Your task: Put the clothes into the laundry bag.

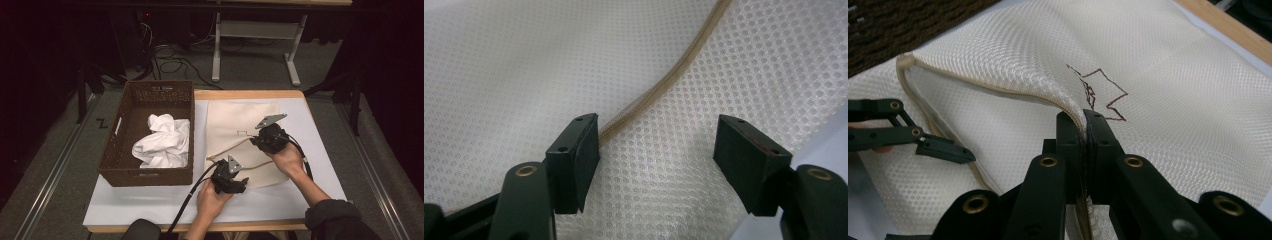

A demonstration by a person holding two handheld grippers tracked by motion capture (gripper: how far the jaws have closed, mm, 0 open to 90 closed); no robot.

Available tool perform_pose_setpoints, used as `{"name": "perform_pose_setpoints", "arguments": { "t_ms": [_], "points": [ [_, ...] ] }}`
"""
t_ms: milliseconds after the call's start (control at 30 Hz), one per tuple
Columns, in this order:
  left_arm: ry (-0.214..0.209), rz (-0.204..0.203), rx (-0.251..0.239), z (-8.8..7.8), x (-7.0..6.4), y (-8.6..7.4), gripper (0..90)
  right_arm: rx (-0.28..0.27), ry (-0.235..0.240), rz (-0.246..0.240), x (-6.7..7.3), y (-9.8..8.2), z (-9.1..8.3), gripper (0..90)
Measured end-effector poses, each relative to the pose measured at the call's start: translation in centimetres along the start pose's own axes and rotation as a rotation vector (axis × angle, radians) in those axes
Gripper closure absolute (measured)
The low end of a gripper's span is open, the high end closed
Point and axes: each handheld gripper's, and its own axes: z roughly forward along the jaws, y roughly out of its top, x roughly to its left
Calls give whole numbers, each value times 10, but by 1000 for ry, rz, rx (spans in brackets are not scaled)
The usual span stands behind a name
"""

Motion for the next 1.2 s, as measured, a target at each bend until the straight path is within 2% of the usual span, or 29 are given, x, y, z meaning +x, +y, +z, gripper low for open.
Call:
{"name": "perform_pose_setpoints", "arguments": {
  "t_ms": [500, 600, 800, 1067, 1133, 1200],
  "points": [
    [4, 1, 2, 0, 0, 0, 354, -43, -2, 23, -9, 21, -16, 874],
    [11, 10, 3, 0, 0, 0, 356, -64, -3, 35, -10, 22, -18, 874],
    [10, 9, 5, 0, 0, 0, 355, -61, 1, 44, -10, 21, -16, 874],
    [0, -13, 11, 0, -1, 1, 328, -47, 3, 23, -7, 21, -10, 872],
    [-7, -34, 37, -1, 0, 5, 326, -43, -1, 10, -5, 22, -10, 873],
    [-11, -38, 54, -2, 0, 8, 325, -39, -5, 2, -6, 23, -10, 873]
  ]
}}
